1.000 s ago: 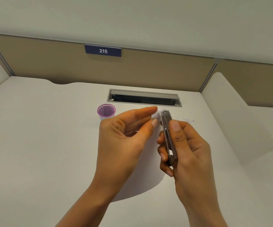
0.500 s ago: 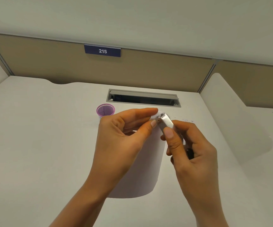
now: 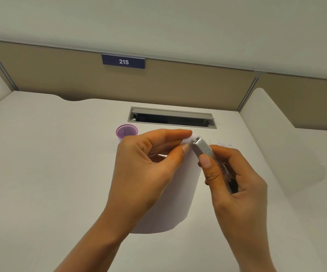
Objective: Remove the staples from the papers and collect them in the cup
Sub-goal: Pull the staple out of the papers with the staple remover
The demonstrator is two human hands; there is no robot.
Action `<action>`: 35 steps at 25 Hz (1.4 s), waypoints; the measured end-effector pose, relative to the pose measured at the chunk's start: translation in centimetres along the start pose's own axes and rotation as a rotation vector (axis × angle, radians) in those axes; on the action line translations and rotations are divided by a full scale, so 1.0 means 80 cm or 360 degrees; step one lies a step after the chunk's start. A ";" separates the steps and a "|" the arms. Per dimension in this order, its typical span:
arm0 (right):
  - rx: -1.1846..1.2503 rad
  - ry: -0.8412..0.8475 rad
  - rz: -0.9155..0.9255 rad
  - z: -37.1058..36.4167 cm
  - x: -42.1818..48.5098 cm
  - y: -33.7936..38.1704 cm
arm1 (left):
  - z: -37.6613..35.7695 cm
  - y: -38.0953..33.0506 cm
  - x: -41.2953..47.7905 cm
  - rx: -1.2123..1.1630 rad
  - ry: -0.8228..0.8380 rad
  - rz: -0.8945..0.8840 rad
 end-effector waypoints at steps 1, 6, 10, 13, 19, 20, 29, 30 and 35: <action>-0.0015 -0.0012 0.0023 0.000 0.000 0.001 | -0.001 -0.003 -0.001 0.0035 0.0006 -0.0024; -0.0008 -0.0065 0.0071 0.001 -0.003 0.004 | -0.005 -0.015 -0.003 0.0126 0.0000 -0.0100; 0.0033 -0.0082 0.0011 -0.001 -0.005 -0.002 | -0.009 -0.015 -0.007 0.0131 -0.0018 -0.0119; 0.0101 -0.0089 -0.0077 -0.003 -0.008 -0.009 | -0.010 -0.013 -0.009 0.0136 -0.0023 -0.0122; 0.0282 -0.0110 -0.0205 0.000 0.001 -0.015 | -0.024 -0.005 -0.026 -0.0025 -0.0042 -0.0082; 0.0365 -0.0082 -0.0274 0.001 0.005 -0.019 | -0.022 -0.001 -0.027 -0.0091 -0.0070 -0.0017; 0.0428 0.0219 -0.0213 -0.009 0.009 -0.009 | 0.013 0.005 0.006 -0.0270 -0.0048 0.0070; 0.0376 0.0271 -0.0189 -0.010 0.009 -0.006 | 0.014 0.002 0.007 -0.0272 -0.0042 0.0039; 0.0214 0.0374 -0.0078 -0.010 0.013 0.005 | 0.010 -0.012 0.006 -0.0286 0.0016 -0.0018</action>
Point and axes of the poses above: each hand's wrist, its own x-axis towards the middle knuckle, its own z-axis out of the back of the hand, y = z × x, the point moved 9 cm from there along x, towards the middle knuckle, and after that the axes turned 5 degrees about -z, right-handed, at the moved point
